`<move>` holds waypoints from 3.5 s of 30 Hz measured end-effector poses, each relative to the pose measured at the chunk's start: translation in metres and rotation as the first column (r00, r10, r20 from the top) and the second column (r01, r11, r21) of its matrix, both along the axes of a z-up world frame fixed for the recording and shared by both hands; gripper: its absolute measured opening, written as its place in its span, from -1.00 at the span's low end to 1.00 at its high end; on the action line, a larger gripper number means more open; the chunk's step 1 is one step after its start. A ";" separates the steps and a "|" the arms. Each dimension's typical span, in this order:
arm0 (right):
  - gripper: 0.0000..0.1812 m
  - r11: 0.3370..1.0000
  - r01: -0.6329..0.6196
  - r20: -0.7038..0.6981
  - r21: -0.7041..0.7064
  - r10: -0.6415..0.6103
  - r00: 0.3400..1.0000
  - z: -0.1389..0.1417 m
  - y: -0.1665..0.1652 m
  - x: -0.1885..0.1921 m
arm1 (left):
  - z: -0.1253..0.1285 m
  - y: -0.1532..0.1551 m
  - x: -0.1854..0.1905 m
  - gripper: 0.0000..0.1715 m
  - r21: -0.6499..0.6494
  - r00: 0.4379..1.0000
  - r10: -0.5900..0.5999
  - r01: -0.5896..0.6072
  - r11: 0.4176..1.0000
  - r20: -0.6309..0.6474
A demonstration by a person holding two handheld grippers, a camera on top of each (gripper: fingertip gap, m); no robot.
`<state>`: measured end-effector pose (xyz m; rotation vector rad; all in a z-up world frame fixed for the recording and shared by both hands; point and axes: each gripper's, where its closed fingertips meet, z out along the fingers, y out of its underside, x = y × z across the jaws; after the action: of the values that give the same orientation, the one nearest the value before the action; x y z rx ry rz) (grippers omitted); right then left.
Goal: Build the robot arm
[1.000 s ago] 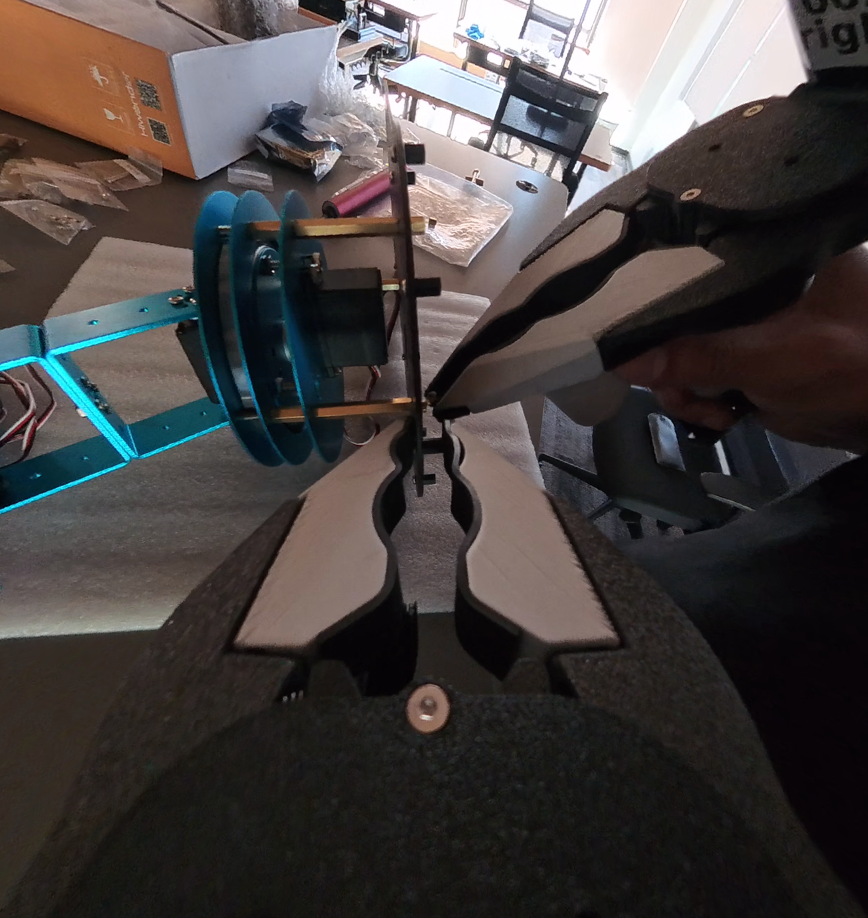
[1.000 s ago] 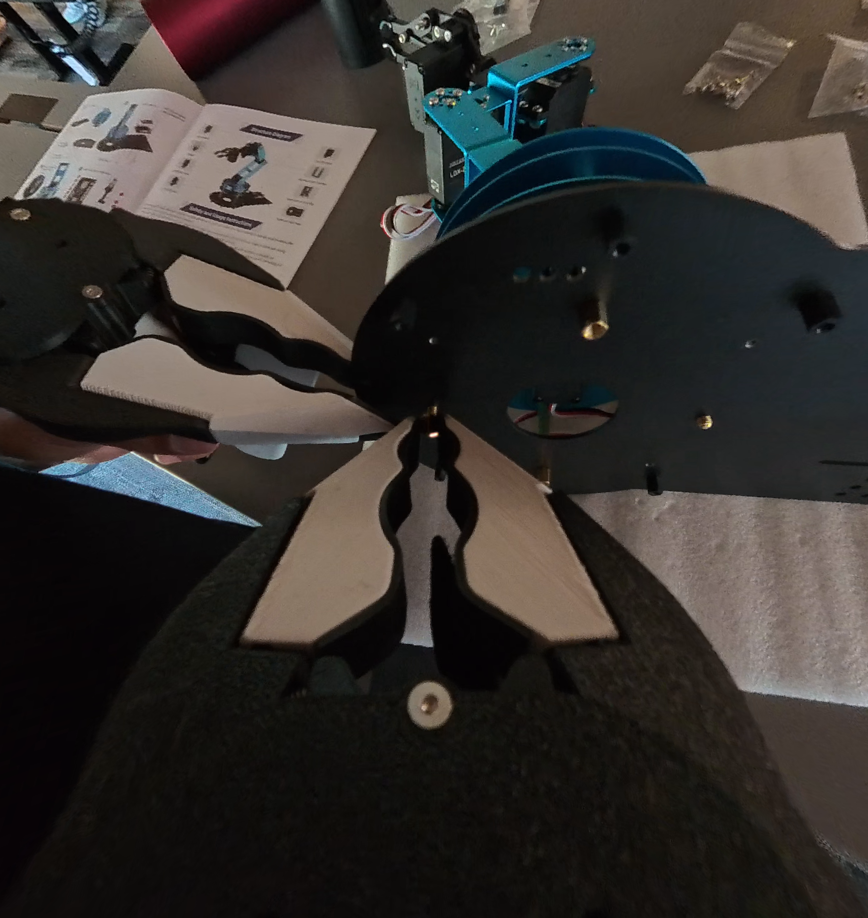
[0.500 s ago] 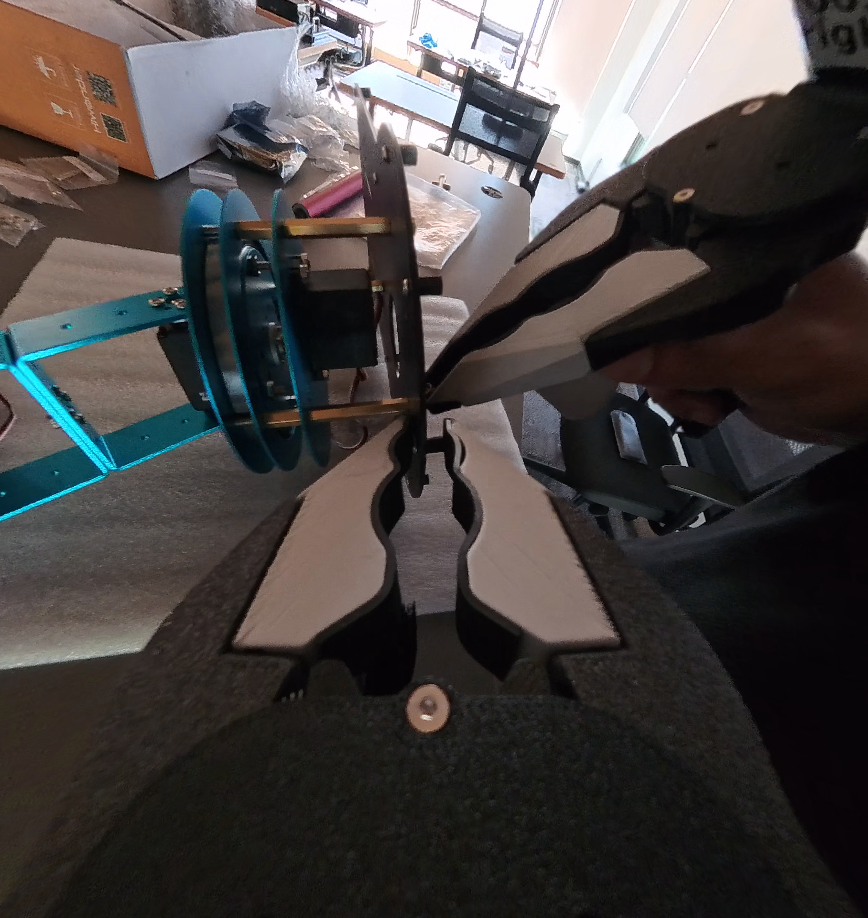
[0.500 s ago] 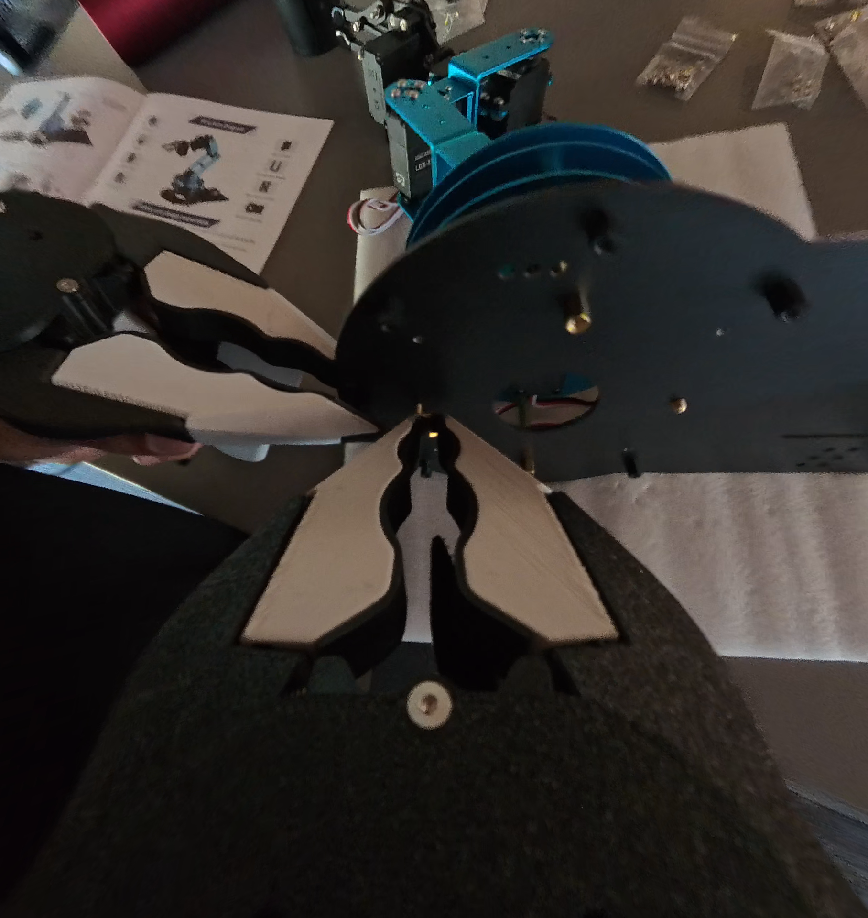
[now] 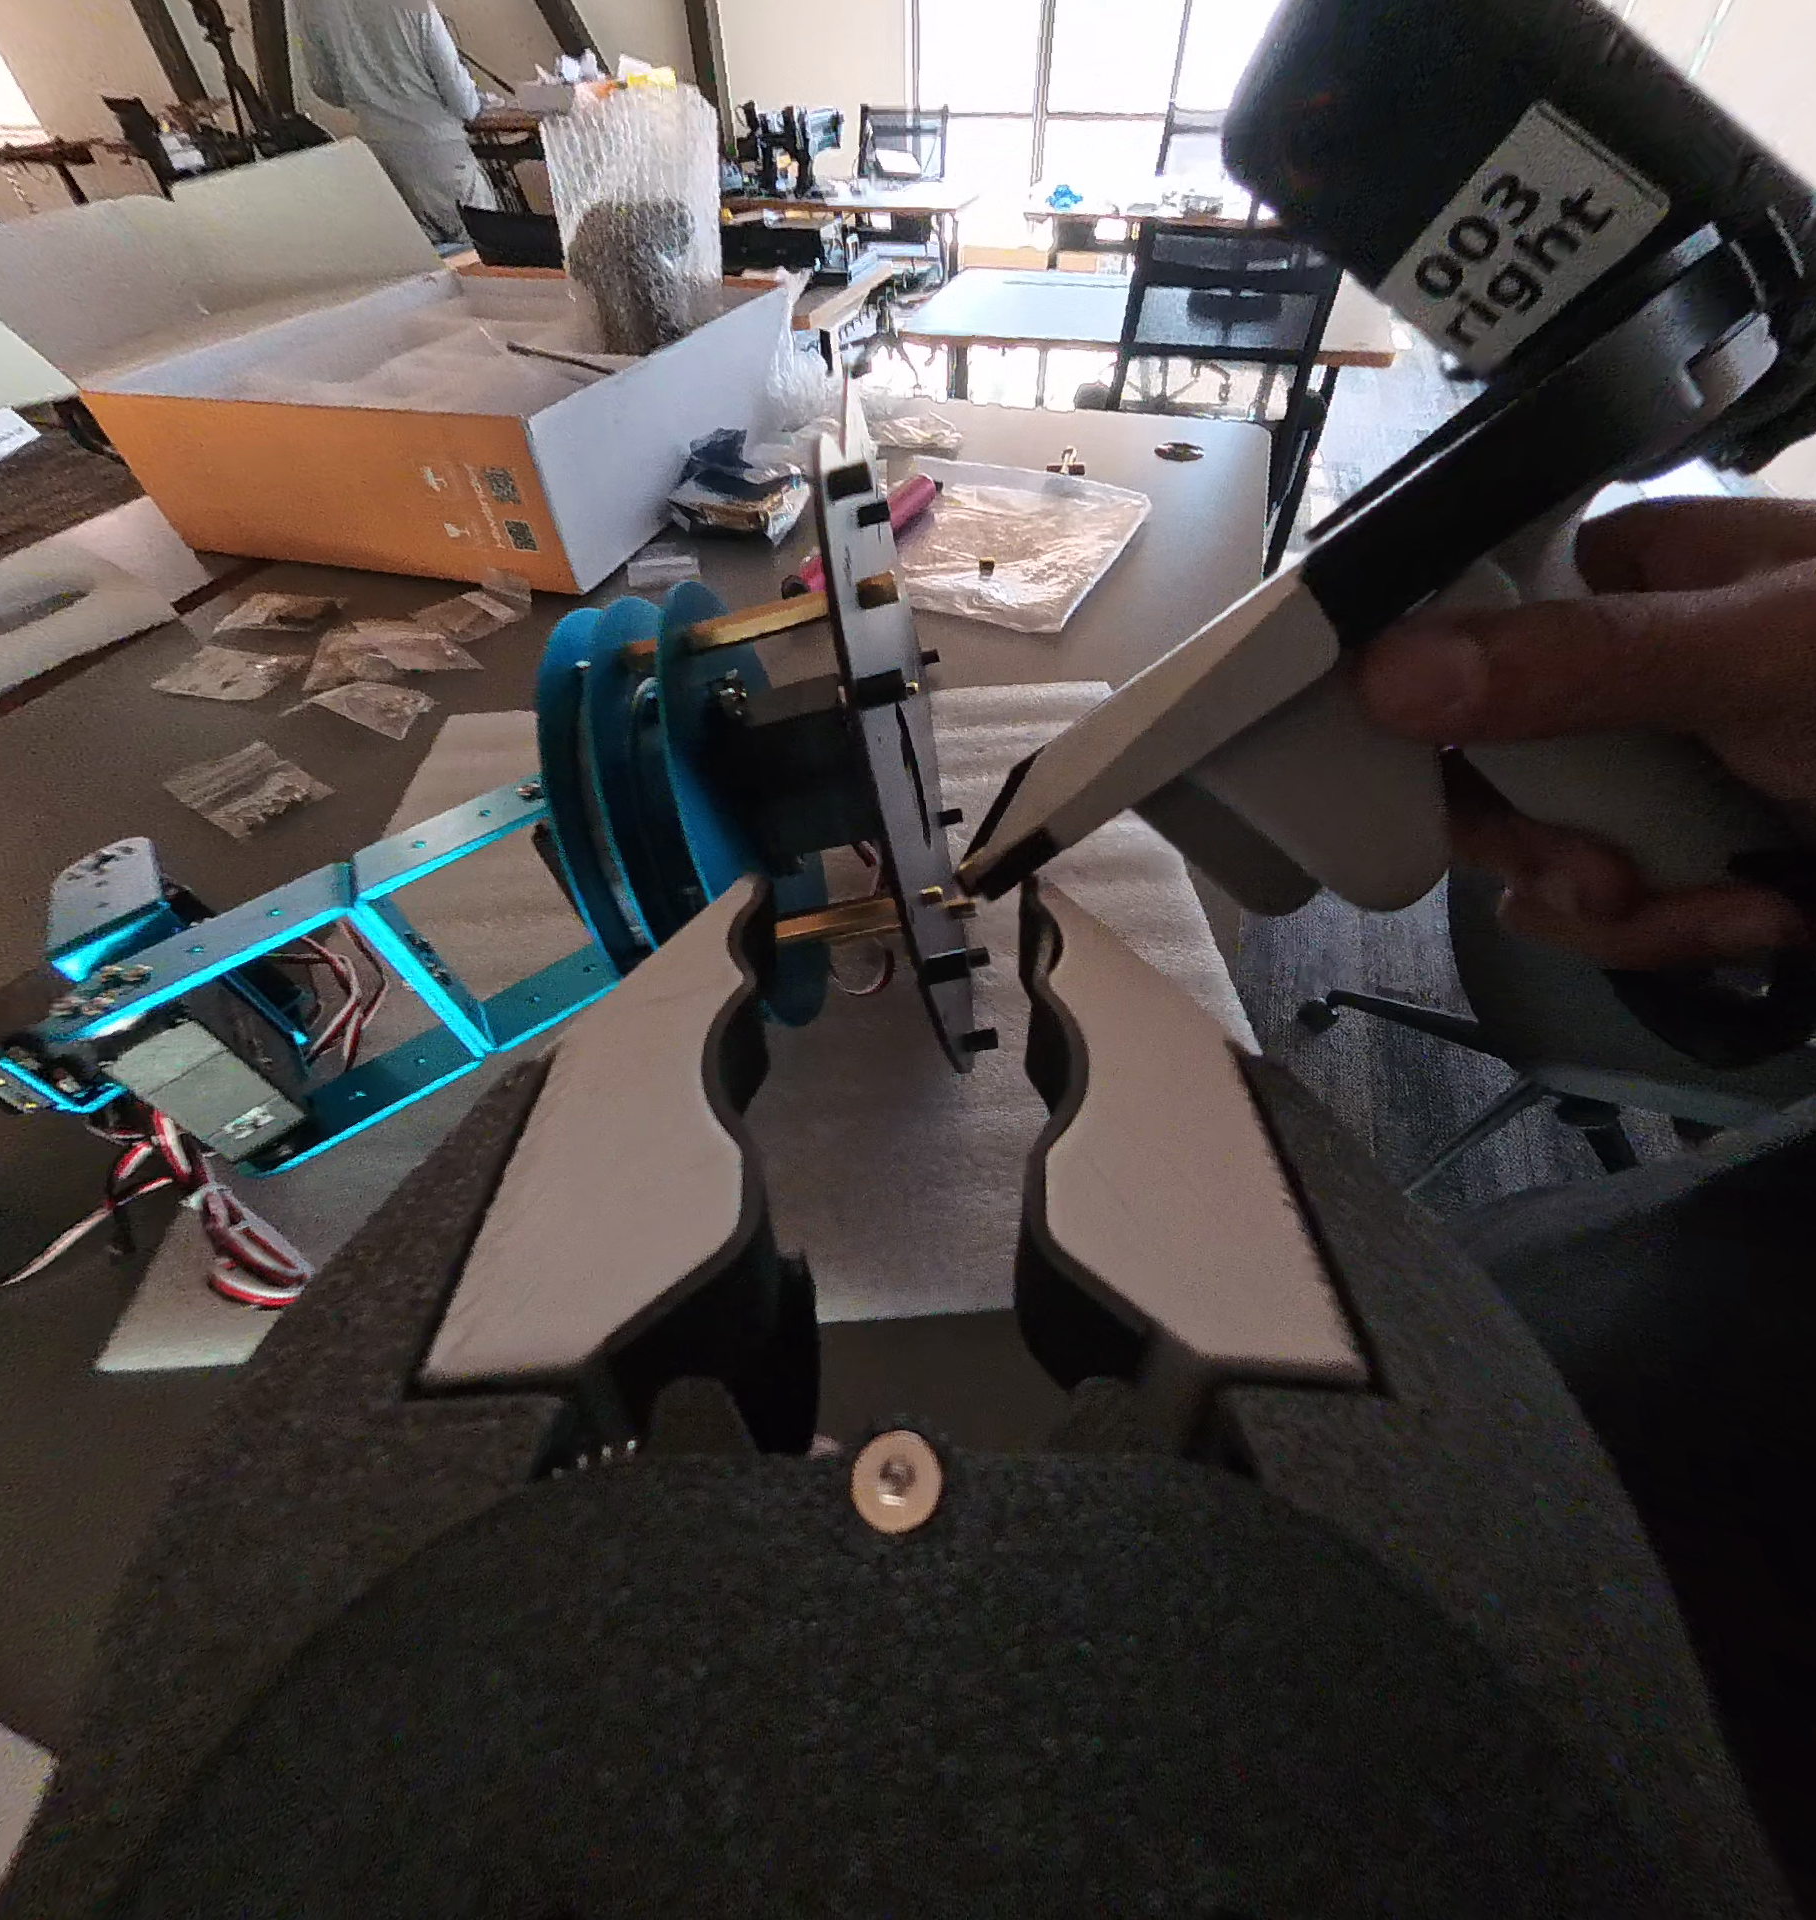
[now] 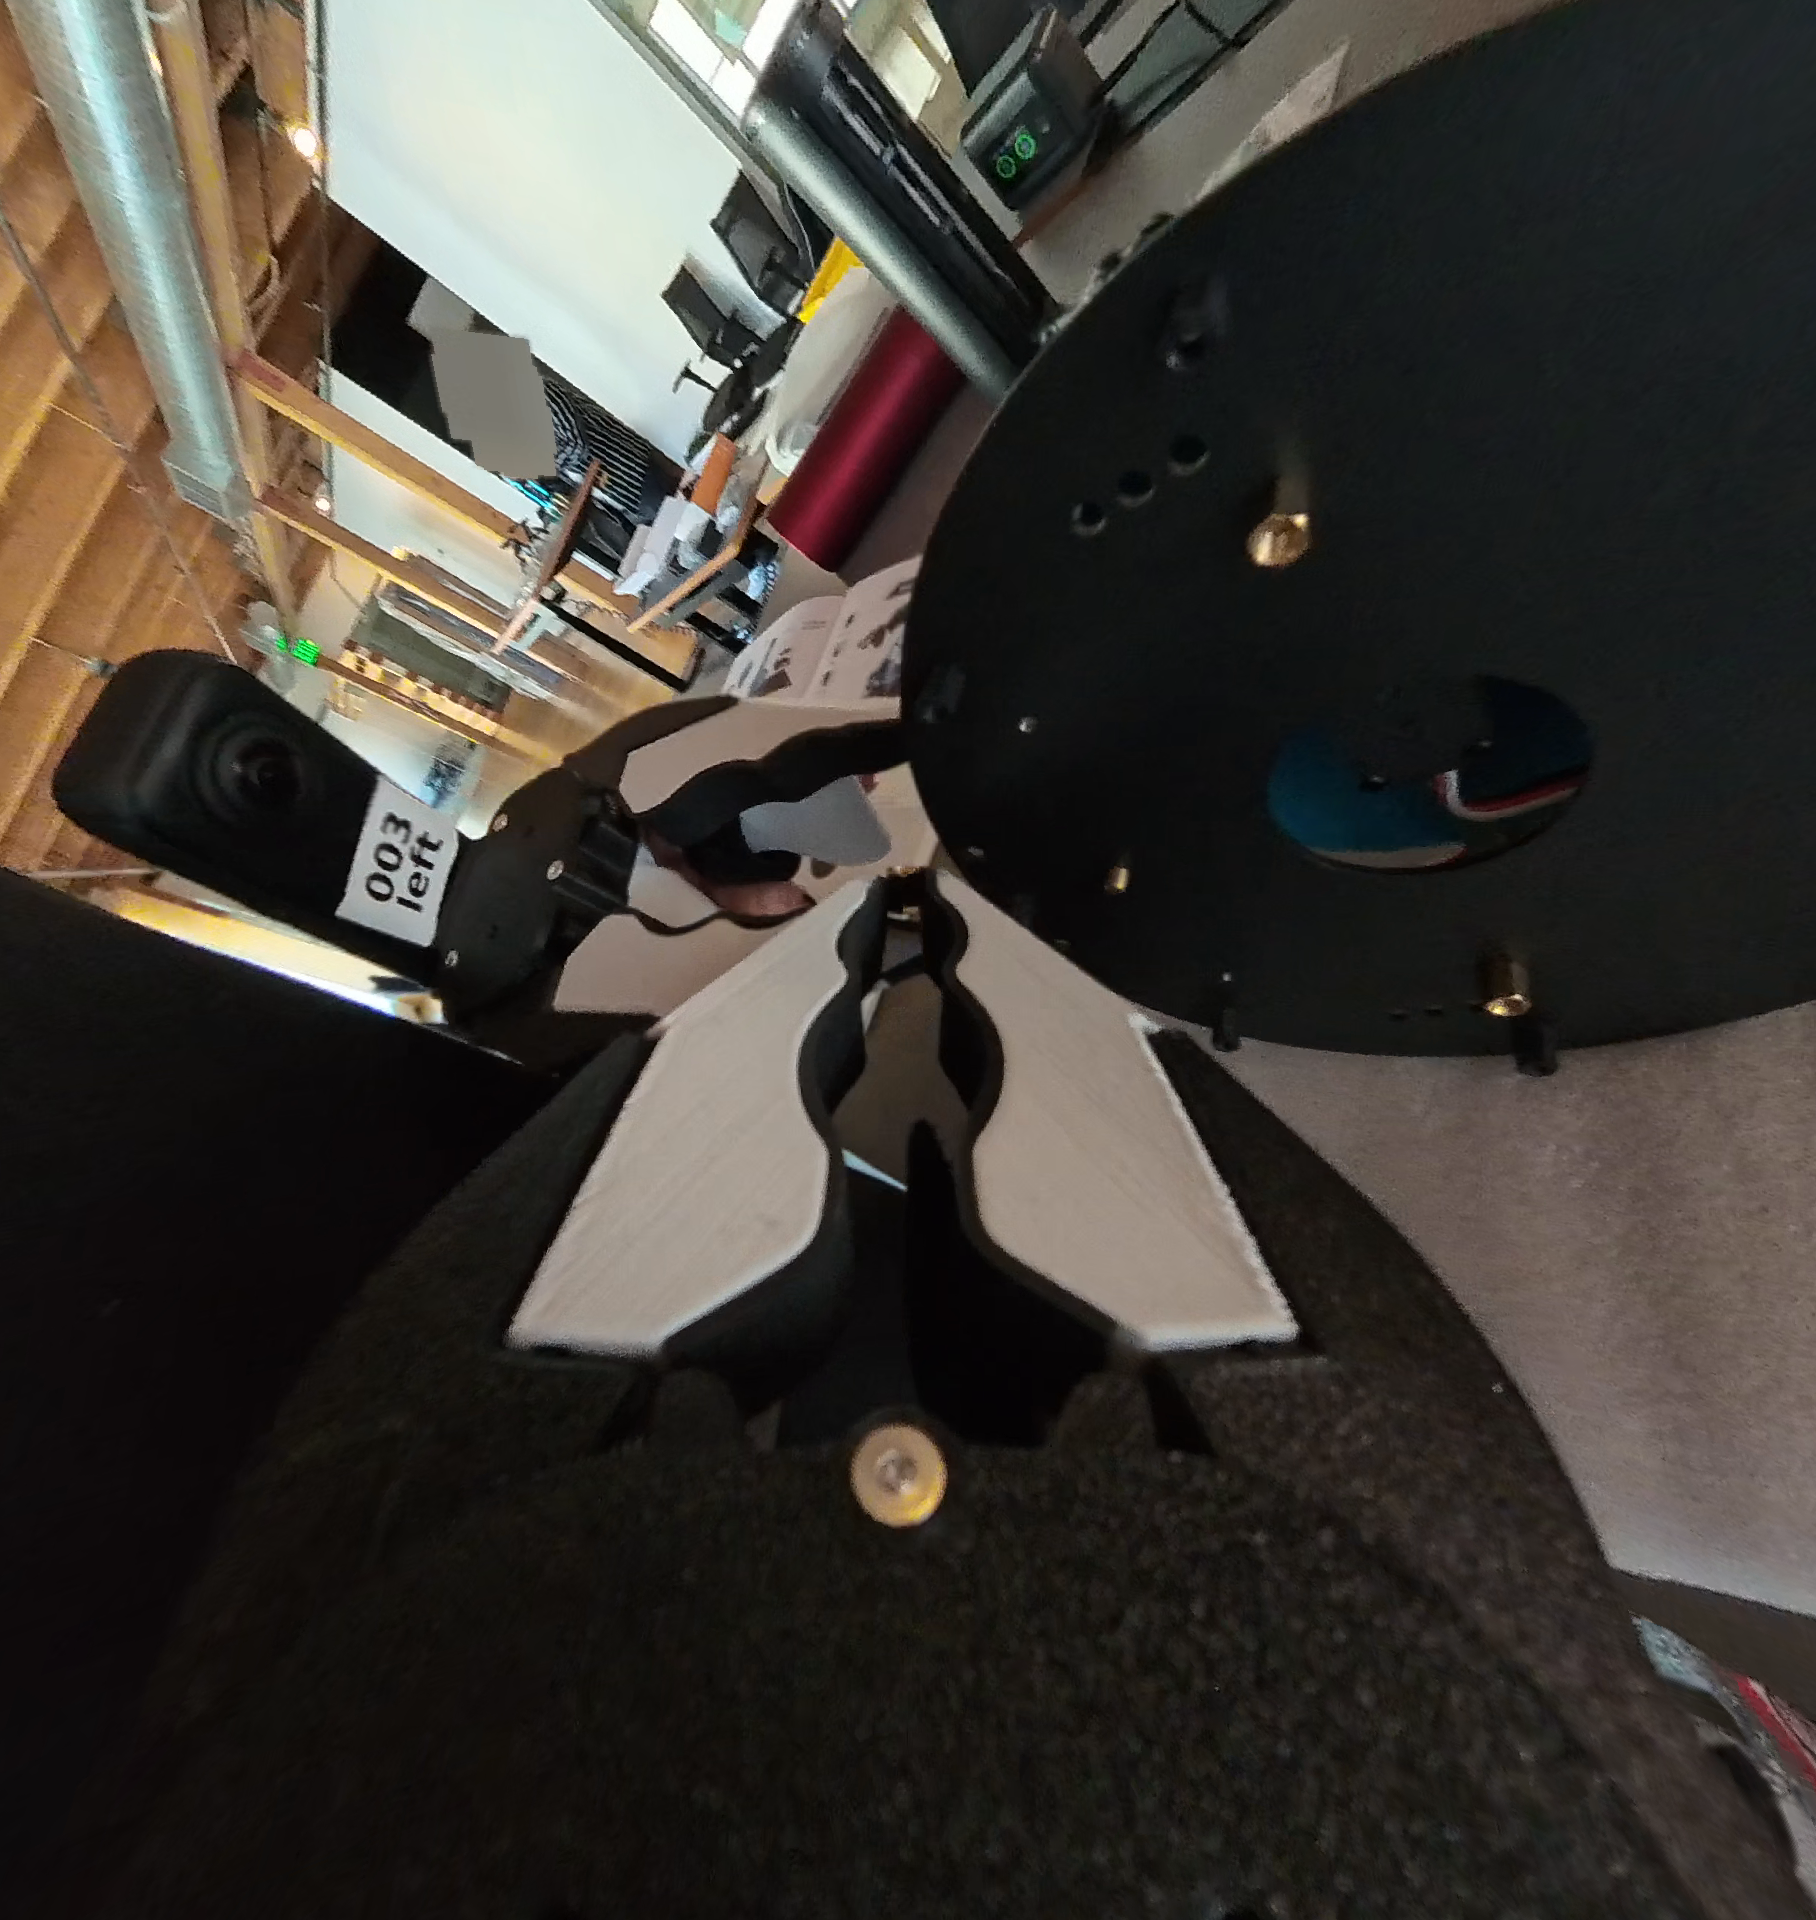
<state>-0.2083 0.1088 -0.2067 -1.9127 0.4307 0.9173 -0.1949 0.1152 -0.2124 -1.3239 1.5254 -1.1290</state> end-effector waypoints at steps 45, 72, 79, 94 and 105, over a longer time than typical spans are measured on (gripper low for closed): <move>-0.94 0.916 0.036 0.495 -0.399 0.182 0.850 -0.109 -0.041 0.079 | -0.049 0.018 0.017 -0.04 -0.170 0.984 -0.119 0.096 0.981 -0.133; -0.87 0.966 -0.005 0.643 -0.258 0.176 0.746 -0.108 -0.039 0.042 | -0.055 0.005 -0.029 -0.23 0.015 0.974 0.101 -0.100 0.995 -0.204; -0.94 0.942 -0.017 0.689 -0.334 0.256 0.678 -0.109 -0.038 0.042 | -0.057 0.008 -0.033 -0.24 0.022 0.969 0.120 -0.118 0.993 -0.217; -0.94 0.981 0.037 0.680 0.191 -0.159 0.716 -0.022 0.000 0.031 | -0.017 0.013 -0.004 0.20 -0.190 0.983 -0.131 0.106 0.976 -0.126; -0.95 0.953 0.093 0.675 0.288 -0.271 0.687 -0.019 0.003 0.033 | -0.008 0.021 0.004 0.10 -0.240 0.974 -0.190 0.156 0.958 -0.125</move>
<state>-0.1754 0.1118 -0.2253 -1.7963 0.0336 0.0358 -0.1907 0.1363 -0.2203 -1.4761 1.6845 -1.3779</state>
